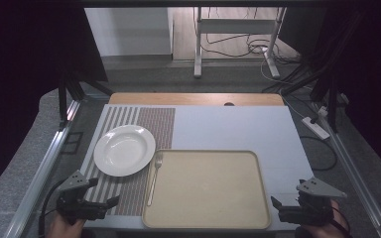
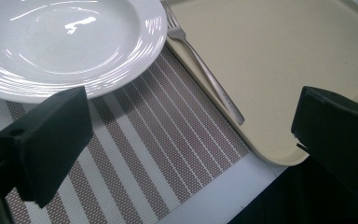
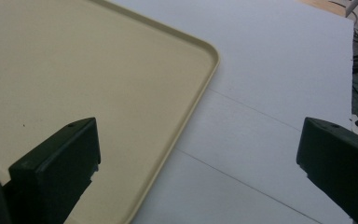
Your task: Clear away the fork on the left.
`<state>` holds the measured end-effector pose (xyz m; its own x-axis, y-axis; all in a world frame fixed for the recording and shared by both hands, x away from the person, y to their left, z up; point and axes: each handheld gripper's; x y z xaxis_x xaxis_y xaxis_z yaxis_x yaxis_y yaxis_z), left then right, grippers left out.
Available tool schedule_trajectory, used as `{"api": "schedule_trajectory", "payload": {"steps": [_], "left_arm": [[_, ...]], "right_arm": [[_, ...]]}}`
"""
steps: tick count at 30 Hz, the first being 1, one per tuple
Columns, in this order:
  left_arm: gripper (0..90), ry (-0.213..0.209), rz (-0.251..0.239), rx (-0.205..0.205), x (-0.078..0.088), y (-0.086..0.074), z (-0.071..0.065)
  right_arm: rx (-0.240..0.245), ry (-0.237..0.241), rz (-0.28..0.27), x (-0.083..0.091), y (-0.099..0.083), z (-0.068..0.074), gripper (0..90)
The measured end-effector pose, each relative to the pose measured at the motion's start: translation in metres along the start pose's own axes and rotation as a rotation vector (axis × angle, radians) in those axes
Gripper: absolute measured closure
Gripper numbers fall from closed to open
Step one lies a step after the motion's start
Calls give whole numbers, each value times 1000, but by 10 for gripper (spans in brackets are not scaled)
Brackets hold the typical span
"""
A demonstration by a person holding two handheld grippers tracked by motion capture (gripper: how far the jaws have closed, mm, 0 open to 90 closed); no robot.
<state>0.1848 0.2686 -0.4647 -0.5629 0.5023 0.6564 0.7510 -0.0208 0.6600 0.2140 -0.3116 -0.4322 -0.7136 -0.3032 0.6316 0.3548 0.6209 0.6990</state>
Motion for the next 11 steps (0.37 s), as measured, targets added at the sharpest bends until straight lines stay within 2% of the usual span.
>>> {"api": "schedule_trajectory", "payload": {"steps": [7, 11], "left_arm": [[0, 0, -2, -10, 3, -3, -1], [0, -9, -1, 3, 3, -2, 1]], "right_arm": [[-26, -3, 0, 0, 0, -2, 0], [-27, -12, -2, 0, -1, -2, 0]]}}
Point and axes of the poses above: each handheld gripper's, and its own axes: x roughly backward along the jaws, y roughly out of its top, z roughly to its left, and after that the axes turned 15 degrees about x, right-handed
